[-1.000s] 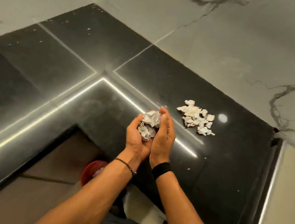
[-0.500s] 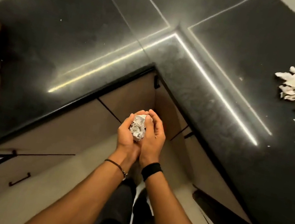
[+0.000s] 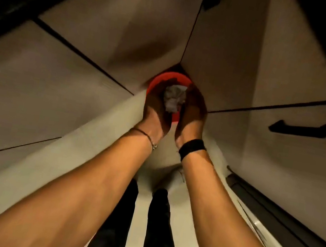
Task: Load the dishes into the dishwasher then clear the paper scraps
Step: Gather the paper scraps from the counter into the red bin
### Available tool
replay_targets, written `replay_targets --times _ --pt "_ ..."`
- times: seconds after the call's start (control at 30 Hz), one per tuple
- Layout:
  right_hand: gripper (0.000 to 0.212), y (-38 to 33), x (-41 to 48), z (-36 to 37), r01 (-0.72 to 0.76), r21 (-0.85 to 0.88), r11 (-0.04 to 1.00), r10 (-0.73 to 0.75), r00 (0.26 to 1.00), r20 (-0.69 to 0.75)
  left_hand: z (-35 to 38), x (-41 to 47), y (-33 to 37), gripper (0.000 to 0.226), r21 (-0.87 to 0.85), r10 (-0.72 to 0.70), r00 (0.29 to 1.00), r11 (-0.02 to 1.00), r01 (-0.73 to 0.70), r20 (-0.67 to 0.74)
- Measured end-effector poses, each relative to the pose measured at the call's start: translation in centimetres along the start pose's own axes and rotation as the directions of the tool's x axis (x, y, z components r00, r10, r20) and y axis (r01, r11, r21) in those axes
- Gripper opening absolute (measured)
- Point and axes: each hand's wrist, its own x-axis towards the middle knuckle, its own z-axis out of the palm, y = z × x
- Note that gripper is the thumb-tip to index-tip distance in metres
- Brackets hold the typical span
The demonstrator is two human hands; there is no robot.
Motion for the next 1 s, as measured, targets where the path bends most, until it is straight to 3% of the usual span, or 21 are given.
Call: replay_targets --times 0.1,0.17,0.33,0.43,0.53,0.73,0.83,0.9,1.0 --pt "0.024 1.4 1.9 -0.9 0.033 -0.055 0.998 -0.034 0.999 -0.020 -1.4 1.4 0.8 0.037 0.143 0.037 0.999 0.989 -0.040 0.021" --pt "0.018 1.8 2.1 -1.5 0.036 -0.077 0.996 -0.037 0.999 -0.011 -2.1 1.5 1.3 0.029 0.148 0.034 0.999 0.988 -0.036 0.018" --pt "0.027 0.7 -1.6 -2.3 0.056 -0.103 0.993 -0.058 0.998 -0.007 -2.2 -2.0 2.6 0.029 0.143 0.051 0.999 0.988 -0.048 -0.016" --pt "0.019 -2.0 -5.6 -2.6 0.074 -0.198 0.977 -0.079 0.997 -0.020 -0.9 -6.4 3.5 0.033 0.269 0.108 0.994 0.958 -0.101 -0.010" --pt "0.014 -6.1 -10.8 -2.8 0.112 -0.189 0.976 -0.101 0.993 0.068 0.5 -12.3 4.5 0.026 0.364 0.151 0.985 0.916 -0.170 0.082" --pt "0.027 -15.4 -21.3 -4.9 0.378 -0.152 0.913 -0.335 0.909 0.247 4.4 -25.4 6.8 0.032 0.475 0.282 0.890 0.765 -0.434 0.359" --pt "0.030 -18.3 -23.8 -6.2 0.456 -0.177 0.872 -0.402 0.874 0.273 5.5 -28.4 7.0 0.028 0.524 0.297 0.846 0.680 -0.513 0.443" --pt "0.031 -22.1 -26.9 -8.8 0.560 -0.118 0.820 -0.519 0.814 0.261 8.3 -32.7 6.9 0.027 0.502 0.313 0.772 0.614 -0.609 0.554" --pt "0.030 -24.0 -27.3 -10.1 0.579 -0.096 0.810 -0.543 0.802 0.250 10.7 -33.6 6.6 0.028 0.495 0.317 0.733 0.572 -0.654 0.602"
